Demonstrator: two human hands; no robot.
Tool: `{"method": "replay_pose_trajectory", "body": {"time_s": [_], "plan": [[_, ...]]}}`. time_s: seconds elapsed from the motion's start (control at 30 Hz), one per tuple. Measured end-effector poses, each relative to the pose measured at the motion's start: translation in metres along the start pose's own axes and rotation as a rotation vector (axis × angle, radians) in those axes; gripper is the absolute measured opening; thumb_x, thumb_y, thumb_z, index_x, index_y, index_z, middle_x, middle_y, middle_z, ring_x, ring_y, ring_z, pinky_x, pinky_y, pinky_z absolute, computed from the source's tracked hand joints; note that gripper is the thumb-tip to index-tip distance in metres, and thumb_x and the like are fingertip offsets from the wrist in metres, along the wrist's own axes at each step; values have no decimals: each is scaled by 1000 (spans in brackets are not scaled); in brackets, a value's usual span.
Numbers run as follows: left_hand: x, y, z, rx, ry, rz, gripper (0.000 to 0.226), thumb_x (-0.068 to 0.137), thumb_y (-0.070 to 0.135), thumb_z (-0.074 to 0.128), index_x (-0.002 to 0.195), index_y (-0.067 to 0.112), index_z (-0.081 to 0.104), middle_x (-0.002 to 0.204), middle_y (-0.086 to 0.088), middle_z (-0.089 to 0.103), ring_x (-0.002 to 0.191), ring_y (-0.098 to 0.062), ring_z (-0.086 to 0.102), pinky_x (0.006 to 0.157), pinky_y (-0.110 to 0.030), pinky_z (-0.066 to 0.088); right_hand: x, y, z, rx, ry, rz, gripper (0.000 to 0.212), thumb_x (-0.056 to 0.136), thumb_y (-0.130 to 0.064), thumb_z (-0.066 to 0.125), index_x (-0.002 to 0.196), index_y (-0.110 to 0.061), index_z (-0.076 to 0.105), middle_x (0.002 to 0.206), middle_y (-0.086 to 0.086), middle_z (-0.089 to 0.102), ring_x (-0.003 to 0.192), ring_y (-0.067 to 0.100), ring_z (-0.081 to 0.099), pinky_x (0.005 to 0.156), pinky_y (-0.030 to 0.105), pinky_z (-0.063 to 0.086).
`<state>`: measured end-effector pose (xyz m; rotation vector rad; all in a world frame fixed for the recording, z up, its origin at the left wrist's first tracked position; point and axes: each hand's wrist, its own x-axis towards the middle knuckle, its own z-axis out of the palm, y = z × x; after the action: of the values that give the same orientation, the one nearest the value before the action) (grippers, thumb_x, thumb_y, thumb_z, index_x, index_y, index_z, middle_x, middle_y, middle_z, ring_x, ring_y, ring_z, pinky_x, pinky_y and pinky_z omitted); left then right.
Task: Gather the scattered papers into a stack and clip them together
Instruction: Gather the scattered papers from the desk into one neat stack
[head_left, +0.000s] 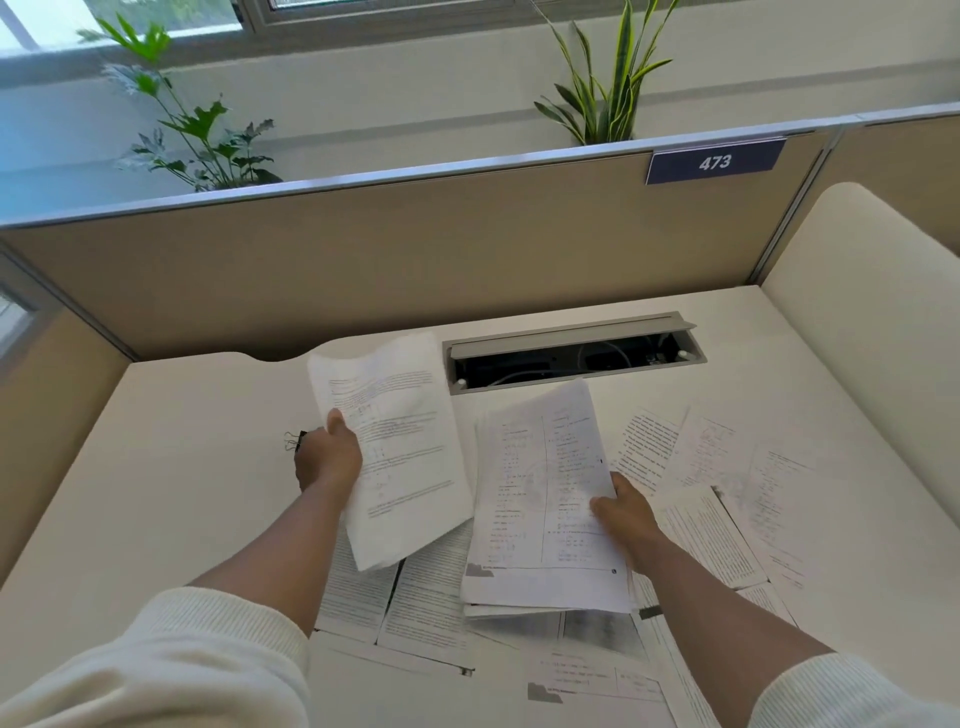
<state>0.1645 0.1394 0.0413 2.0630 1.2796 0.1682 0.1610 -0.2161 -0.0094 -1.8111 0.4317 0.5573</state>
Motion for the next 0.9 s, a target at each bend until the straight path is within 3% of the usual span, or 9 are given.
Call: {"method": "replay_pose_trajectory", "body": {"time_s": [0.07,0.17,0.23,0.33,0.43,0.53,0.67,0.8,0.9], "plan": [[4,5,-5,-199,-69,-125,53,99,53,38,102,4,58,109,-17,67,91,-36,64,85,-44,55,-1,-1,0,-1,-6,-2,40,83,-4,46,115,-27,54,103,-6,63,93,21,63,79,37,56],[1,12,-13,-442,-327,-285,52,98,50,47,120,3,55,112,-15,68,94,-33,68,85,-45,58,-2,-4,1,5,-16,-3,40,83,-4,47,115,-27,55,101,-8,63,93,19,63,75,33,54],[-4,16,-16,-486,-512,-316,46,99,48,49,112,5,59,105,-16,73,90,-34,72,80,-49,60,-4,-6,3,15,-35,-1,39,84,-4,47,115,-28,54,100,-9,63,92,17,63,70,30,54],[-13,21,-16,-504,-664,-316,42,98,48,52,101,8,63,95,-15,76,83,-32,74,68,-44,61,-5,-9,5,26,-58,-8,38,85,-4,48,114,-27,54,101,-7,63,92,18,64,72,31,55],[-21,19,-7,-417,-699,-231,51,96,54,51,107,6,66,99,-13,76,87,-30,73,67,-39,61,-6,-13,7,57,-74,-3,40,83,-4,49,114,-27,56,104,-3,65,92,20,65,71,32,56],[-28,14,6,-280,-676,-108,56,97,58,46,117,8,65,109,-11,73,95,-29,71,84,-41,58,-6,-16,7,124,-110,23,39,85,-2,50,114,-27,57,104,-6,65,93,20,65,67,30,55],[-40,5,17,-313,-730,-20,52,88,60,59,115,17,65,105,-5,75,93,-24,72,81,-39,59,-1,-18,11,223,-178,71,39,90,1,51,116,-28,58,110,-4,67,101,24,64,86,42,55],[-50,-3,24,-386,-833,-46,60,64,47,87,113,17,70,104,-6,77,95,-27,74,81,-46,60,0,-19,15,339,-240,71,41,90,1,52,120,-27,60,114,2,70,104,29,66,90,47,54],[-51,-5,26,-442,-910,-77,62,64,32,90,119,13,69,111,-10,75,102,-30,72,89,-52,57,-1,-23,16,399,-231,69,38,89,0,50,116,-24,62,110,6,72,101,32,67,90,50,54]]}}
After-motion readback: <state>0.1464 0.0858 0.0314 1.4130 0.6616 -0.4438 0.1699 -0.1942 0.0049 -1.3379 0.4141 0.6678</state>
